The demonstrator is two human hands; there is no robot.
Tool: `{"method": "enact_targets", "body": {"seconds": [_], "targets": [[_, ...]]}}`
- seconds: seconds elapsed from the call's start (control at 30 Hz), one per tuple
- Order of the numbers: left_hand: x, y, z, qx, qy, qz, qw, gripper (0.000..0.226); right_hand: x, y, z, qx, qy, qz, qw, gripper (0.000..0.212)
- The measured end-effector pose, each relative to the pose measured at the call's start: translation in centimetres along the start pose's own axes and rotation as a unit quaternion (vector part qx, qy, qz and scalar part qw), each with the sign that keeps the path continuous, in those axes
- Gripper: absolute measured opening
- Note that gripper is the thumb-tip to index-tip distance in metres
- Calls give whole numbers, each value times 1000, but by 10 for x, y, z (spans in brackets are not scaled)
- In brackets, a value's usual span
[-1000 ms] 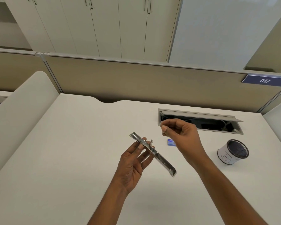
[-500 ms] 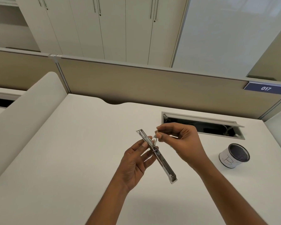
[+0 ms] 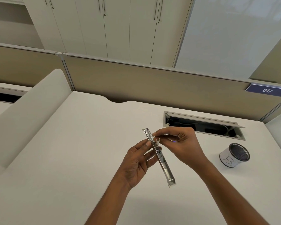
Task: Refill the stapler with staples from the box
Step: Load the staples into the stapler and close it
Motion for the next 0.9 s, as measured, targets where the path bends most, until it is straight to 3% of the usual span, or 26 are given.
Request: {"method": "enact_targets", "body": {"seconds": [0.43, 0.6, 0.9], "targets": [[2, -1, -5, 3, 14, -1, 1000, 39, 3, -22, -6, 83, -62, -69, 992, 23], [2, -4, -5, 4, 13, 11, 1000, 32, 3, -18, -7, 39, -89, -55, 994, 23], [-4, -10, -8, 11, -12, 34, 999, 55, 3, -7, -9, -37, -133, -45, 989, 16]]}}
Point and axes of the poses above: each hand's wrist, its own z-axis towards the middle knuckle, its own x-axis out of the back of the hand, y = z × x, the point moved 9 cm from there along z, towards the middle knuckle, and after that the axes turned 13 degrees about y, right-handed, at the moved point
